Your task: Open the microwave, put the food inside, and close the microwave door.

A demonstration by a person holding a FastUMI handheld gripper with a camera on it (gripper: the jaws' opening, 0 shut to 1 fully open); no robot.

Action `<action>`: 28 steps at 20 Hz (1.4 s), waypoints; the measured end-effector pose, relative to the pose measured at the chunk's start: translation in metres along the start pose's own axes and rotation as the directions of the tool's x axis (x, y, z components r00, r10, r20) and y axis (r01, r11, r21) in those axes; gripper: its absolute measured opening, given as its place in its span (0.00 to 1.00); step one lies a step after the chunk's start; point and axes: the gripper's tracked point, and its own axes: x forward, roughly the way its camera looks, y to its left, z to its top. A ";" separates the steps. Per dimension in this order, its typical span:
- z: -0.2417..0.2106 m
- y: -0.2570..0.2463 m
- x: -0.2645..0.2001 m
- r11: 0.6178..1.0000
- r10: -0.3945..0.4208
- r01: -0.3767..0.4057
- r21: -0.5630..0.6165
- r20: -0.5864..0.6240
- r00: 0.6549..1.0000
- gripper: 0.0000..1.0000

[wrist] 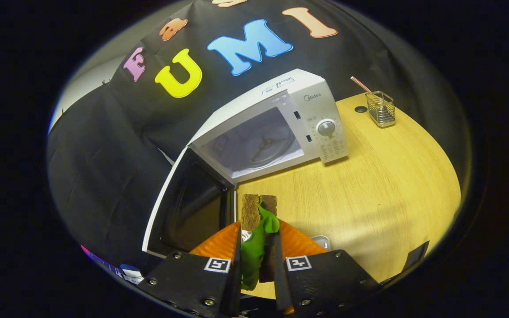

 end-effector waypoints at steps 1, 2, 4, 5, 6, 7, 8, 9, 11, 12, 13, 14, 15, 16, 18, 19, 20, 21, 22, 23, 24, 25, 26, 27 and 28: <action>0.006 0.005 0.008 1.000 0.005 -0.006 0.011 0.020 1.000 0.31; 0.013 0.010 0.016 1.000 0.008 -0.009 0.024 0.041 0.999 0.31; 0.027 0.019 0.034 0.998 0.014 -0.019 0.059 0.092 0.996 0.31; 0.036 0.025 0.044 0.996 0.021 -0.031 0.081 0.120 0.993 0.31; 0.043 0.029 0.053 0.994 0.028 -0.042 0.097 0.142 0.990 0.31; 0.050 0.032 0.065 0.992 0.031 -0.051 0.115 0.165 0.986 0.31; 0.056 0.034 0.076 0.990 0.031 -0.056 0.127 0.186 0.982 0.31; 0.061 0.036 0.086 0.989 0.029 -0.058 0.138 0.204 0.979 0.31; 0.070 0.039 0.109 0.984 0.028 -0.067 0.162 0.234 0.972 0.31; 0.074 0.040 0.119 0.982 0.030 -0.075 0.174 0.249 0.968 0.31; 0.079 0.041 0.131 0.979 0.031 -0.083 0.187 0.267 0.963 0.31; 0.084 0.040 0.141 0.976 0.026 -0.086 0.198 0.287 0.958 0.31; 0.091 0.039 0.153 0.973 0.020 -0.089 0.213 0.309 0.951 0.31; 0.096 0.038 0.165 0.969 0.017 -0.097 0.227 0.328 0.945 0.31; 0.107 0.034 0.186 0.964 0.012 -0.109 0.244 0.366 0.931 0.31; 0.112 0.030 0.197 0.961 0.004 -0.110 0.254 0.384 0.923 0.31; 0.116 0.028 0.208 0.958 -0.006 -0.110 0.265 0.401 0.916 0.31; 0.119 0.026 0.219 0.954 -0.016 -0.112 0.279 0.417 0.909 0.31; 0.124 0.022 0.229 0.950 -0.026 -0.112 0.290 0.433 0.901 0.31; 0.126 0.017 0.240 0.946 -0.040 -0.109 0.306 0.442 0.896 0.31; 0.128 0.012 0.250 0.941 -0.053 -0.105 0.321 0.446 0.894 0.31; 0.130 0.008 0.257 0.937 -0.067 -0.098 0.334 0.449 0.891 0.31; 0.132 0.003 0.265 0.934 -0.084 -0.087 0.348 0.448 0.890 0.31; 0.133 -0.003 0.273 0.931 -0.101 -0.074 0.358 0.445 0.890 0.31; 0.133 -0.008 0.280 0.928 -0.119 -0.059 0.367 0.442 0.889 0.31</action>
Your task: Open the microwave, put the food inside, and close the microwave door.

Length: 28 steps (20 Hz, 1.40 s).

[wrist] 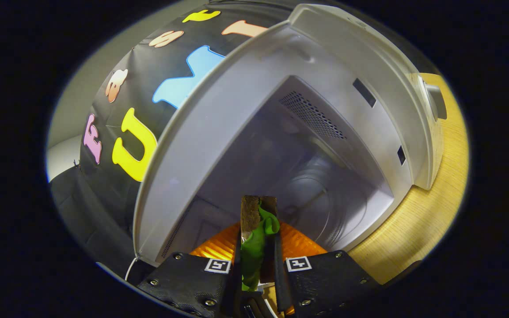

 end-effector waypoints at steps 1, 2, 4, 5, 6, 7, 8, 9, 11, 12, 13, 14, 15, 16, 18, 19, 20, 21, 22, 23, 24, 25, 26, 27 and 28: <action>0.001 -0.004 0.005 1.000 -0.012 0.012 0.009 0.000 1.000 0.31; 0.000 -0.005 0.008 1.000 -0.022 0.022 0.015 -0.001 1.000 0.31; -0.001 -0.013 0.010 0.998 -0.061 0.061 -0.008 -0.011 0.998 0.36; -0.003 -0.017 0.012 0.996 -0.081 0.080 -0.035 -0.019 0.997 0.45; -0.004 -0.018 0.005 0.994 -0.092 0.089 -0.064 -0.032 0.995 0.54; -0.005 -0.022 0.002 0.989 -0.116 0.112 -0.101 -0.040 0.992 0.82; -0.005 -0.026 -0.005 0.981 -0.137 0.129 -0.142 -0.048 0.989 0.96; -0.004 -0.029 -0.011 0.974 -0.152 0.141 -0.177 -0.051 0.987 0.97; 0.005 -0.035 -0.027 0.952 -0.186 0.171 -0.253 -0.037 0.982 0.97; 0.010 -0.035 -0.036 0.945 -0.183 0.165 -0.281 -0.036 0.983 0.97; 0.014 -0.033 -0.046 0.939 -0.180 0.159 -0.306 -0.039 0.983 0.97; 0.017 -0.030 -0.055 0.932 -0.176 0.152 -0.330 -0.042 0.984 0.97; 0.020 -0.027 -0.067 0.922 -0.170 0.141 -0.360 -0.051 0.984 0.97; 0.022 -0.022 -0.081 0.911 -0.158 0.123 -0.394 -0.059 0.986 0.97; 0.024 -0.009 -0.109 0.887 -0.122 0.075 -0.456 -0.075 0.990 0.97; 0.026 0.000 -0.123 0.875 -0.099 0.048 -0.482 -0.080 0.992 0.97; 0.027 0.008 -0.136 0.865 -0.077 0.023 -0.502 -0.087 0.993 0.97; 0.029 0.018 -0.152 0.852 -0.049 -0.008 -0.523 -0.095 0.994 0.97; 0.030 0.028 -0.165 0.841 -0.023 -0.035 -0.541 -0.099 0.995 0.97; 0.031 0.037 -0.178 0.828 0.002 -0.060 -0.557 -0.104 0.995 0.97; 0.033 0.046 -0.189 0.818 0.028 -0.086 -0.568 -0.109 0.994 0.97; 0.031 0.058 -0.202 0.808 0.058 -0.117 -0.578 -0.120 0.991 0.97; 0.029 0.069 -0.215 0.798 0.089 -0.151 -0.584 -0.133 0.987 0.97; 0.026 0.079 -0.226 0.788 0.117 -0.180 -0.589 -0.144 0.983 0.97; 0.022 0.091 -0.237 0.776 0.147 -0.212 -0.594 -0.157 0.977 0.97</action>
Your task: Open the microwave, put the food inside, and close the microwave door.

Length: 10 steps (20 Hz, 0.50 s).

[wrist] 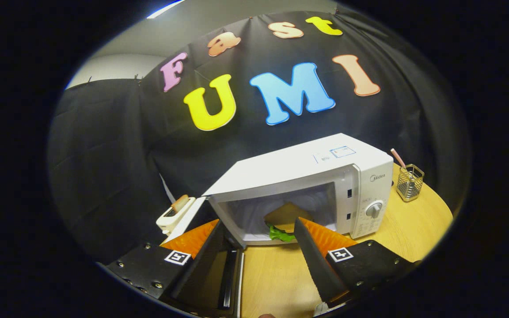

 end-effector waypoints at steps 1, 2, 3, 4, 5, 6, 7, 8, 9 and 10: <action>0.002 0.015 -0.008 0.999 0.039 -0.039 -0.015 0.005 0.999 0.97; 0.002 0.031 -0.018 0.996 0.079 -0.079 -0.031 0.008 0.997 0.97; 0.002 0.047 -0.027 0.992 0.118 -0.118 -0.050 0.008 0.993 0.97; -0.001 0.063 -0.036 0.985 0.161 -0.161 -0.067 0.004 0.987 0.97; -0.004 0.079 -0.043 0.975 0.204 -0.204 -0.084 -0.006 0.979 0.97; -0.007 0.095 -0.050 0.965 0.244 -0.244 -0.099 -0.019 0.970 0.97; -0.011 0.111 -0.057 0.952 0.284 -0.285 -0.111 -0.031 0.958 0.97; -0.016 0.127 -0.065 0.935 0.329 -0.332 -0.124 -0.047 0.943 0.97; -0.020 0.143 -0.072 0.917 0.371 -0.377 -0.129 -0.064 0.926 0.97; -0.027 0.161 -0.081 0.892 0.424 -0.433 -0.132 -0.090 0.901 0.97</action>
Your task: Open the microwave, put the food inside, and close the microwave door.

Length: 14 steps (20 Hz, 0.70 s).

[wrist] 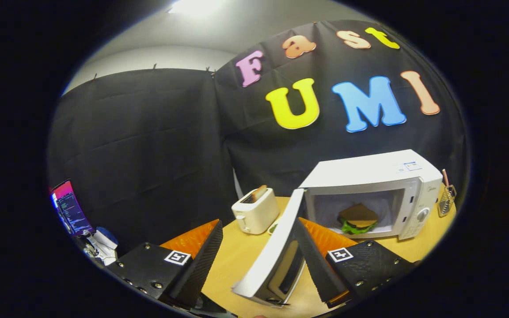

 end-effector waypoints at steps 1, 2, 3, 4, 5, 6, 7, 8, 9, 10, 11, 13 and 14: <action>-0.005 0.016 0.000 0.999 0.050 -0.050 -0.005 -0.018 0.999 0.97; -0.013 0.033 -0.001 0.995 0.102 -0.103 -0.006 -0.041 0.994 0.97; -0.022 0.050 -0.003 0.988 0.152 -0.153 -0.010 -0.068 0.986 0.97; -0.032 0.061 -0.002 0.983 0.184 -0.185 -0.011 -0.090 0.979 0.97; -0.045 0.070 -0.002 0.977 0.211 -0.213 -0.010 -0.125 0.970 0.97; -0.057 0.077 -0.002 0.972 0.230 -0.234 -0.009 -0.160 0.960 0.97; -0.067 0.085 -0.003 0.967 0.251 -0.255 -0.003 -0.184 0.950 0.96; -0.076 0.089 -0.002 0.964 0.261 -0.267 -0.001 -0.202 0.944 0.93; -0.087 0.091 0.002 0.962 0.267 -0.274 0.000 -0.227 0.937 0.82; -0.099 0.091 0.003 0.960 0.269 -0.280 -0.007 -0.252 0.930 0.81; -0.111 0.086 0.005 0.965 0.244 -0.260 -0.023 -0.276 0.930 0.71; -0.133 0.076 0.009 0.971 0.219 -0.240 -0.026 -0.317 0.923 0.36; -0.146 0.073 0.014 0.974 0.203 -0.224 -0.023 -0.341 0.918 0.29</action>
